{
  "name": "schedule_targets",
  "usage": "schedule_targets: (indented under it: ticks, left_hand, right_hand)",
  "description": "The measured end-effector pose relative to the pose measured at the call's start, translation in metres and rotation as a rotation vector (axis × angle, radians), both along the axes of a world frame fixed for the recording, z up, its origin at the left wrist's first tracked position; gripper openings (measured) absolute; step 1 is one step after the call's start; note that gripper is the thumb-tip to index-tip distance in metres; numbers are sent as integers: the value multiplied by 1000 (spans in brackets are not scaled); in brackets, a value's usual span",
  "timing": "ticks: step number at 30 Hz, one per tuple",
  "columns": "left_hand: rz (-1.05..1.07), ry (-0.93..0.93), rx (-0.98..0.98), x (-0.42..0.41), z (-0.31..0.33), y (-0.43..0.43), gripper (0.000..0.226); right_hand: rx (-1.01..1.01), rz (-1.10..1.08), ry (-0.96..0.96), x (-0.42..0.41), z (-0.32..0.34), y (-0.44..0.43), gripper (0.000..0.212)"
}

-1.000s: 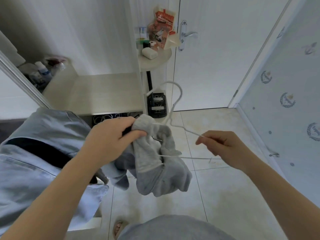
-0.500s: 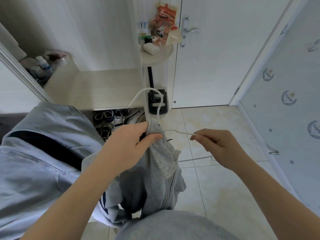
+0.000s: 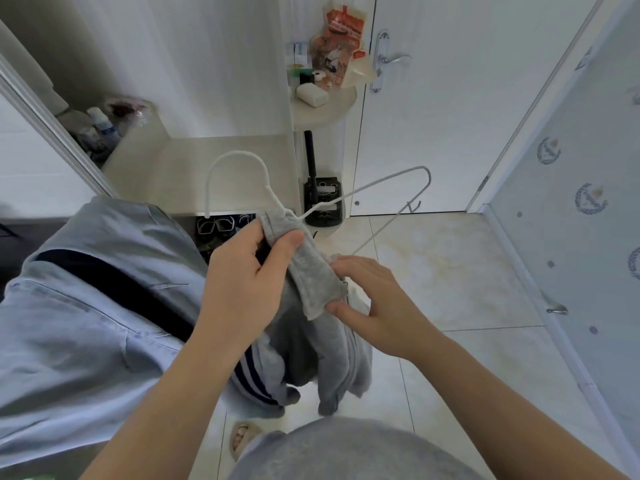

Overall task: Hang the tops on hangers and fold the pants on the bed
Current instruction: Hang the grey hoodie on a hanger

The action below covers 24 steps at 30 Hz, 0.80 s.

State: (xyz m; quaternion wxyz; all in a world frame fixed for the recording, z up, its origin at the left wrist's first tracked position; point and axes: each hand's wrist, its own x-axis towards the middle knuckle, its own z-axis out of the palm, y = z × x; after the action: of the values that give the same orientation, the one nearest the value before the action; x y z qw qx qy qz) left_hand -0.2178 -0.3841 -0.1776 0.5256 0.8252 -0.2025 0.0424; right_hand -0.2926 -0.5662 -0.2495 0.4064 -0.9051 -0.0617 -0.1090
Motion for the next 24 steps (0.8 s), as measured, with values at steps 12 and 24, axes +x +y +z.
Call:
schedule_targets:
  ticks: [12,24]
  left_hand:
    - [-33,142,-92,4,-15,-14,10]
    - [-126,157,62,16,-22,4,23]
  right_hand:
    - [-108,151,331,16,-18,-30,30]
    - [-727,99,488,24,-52,-71,40]
